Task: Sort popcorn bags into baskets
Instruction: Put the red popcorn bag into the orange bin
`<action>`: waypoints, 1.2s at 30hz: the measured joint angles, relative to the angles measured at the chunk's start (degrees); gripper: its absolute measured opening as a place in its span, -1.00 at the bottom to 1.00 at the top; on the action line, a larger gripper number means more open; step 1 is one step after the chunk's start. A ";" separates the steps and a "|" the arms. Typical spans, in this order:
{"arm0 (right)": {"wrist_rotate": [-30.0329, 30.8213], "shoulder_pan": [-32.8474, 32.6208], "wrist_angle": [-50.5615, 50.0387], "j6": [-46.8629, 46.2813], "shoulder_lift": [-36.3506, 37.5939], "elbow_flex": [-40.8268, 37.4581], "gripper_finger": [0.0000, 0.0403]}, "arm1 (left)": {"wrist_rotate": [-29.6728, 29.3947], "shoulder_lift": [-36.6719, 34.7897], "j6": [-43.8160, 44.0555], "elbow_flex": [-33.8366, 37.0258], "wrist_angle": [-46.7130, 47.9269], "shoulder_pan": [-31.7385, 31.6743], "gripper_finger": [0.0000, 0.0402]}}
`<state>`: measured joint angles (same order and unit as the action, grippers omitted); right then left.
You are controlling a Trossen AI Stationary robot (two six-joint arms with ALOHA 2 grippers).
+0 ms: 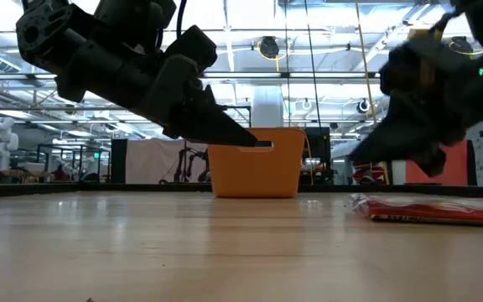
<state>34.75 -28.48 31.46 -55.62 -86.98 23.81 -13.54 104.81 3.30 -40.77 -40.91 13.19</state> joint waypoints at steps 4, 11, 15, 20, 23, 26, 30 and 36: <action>-7.40 -0.93 -4.27 1.95 5.29 0.07 -0.88 | 0.02 0.00 0.53 0.02 2.86 0.92 -0.88; -17.06 -6.98 -24.21 0.94 15.74 0.13 -0.54 | 0.02 0.00 0.03 0.02 3.01 1.68 -0.88; -17.03 -9.15 -34.40 -1.43 21.09 0.13 -0.29 | 0.02 0.00 -0.01 0.02 2.98 1.52 -0.88; -17.06 -11.46 -40.78 1.89 27.04 0.13 -0.05 | 0.00 0.00 -0.15 0.02 2.97 1.16 -0.88; -16.76 -12.53 -46.41 5.50 29.33 0.13 0.01 | 0.02 0.00 0.08 0.02 2.96 0.80 -0.88; -16.84 -13.51 -51.25 5.80 29.45 0.13 0.03 | 0.01 0.00 0.30 0.02 2.98 0.61 -0.88; -16.43 -14.40 -49.94 3.99 28.98 -1.63 0.03 | 0.00 0.00 1.26 0.02 2.97 0.66 -0.88; -14.59 -14.79 -41.74 5.03 29.00 -6.15 0.03 | 0.00 0.00 2.90 0.02 2.98 1.06 -0.88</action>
<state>20.16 -43.27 -10.28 -50.59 -57.98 17.66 -13.54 104.81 6.20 -40.75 -37.94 14.25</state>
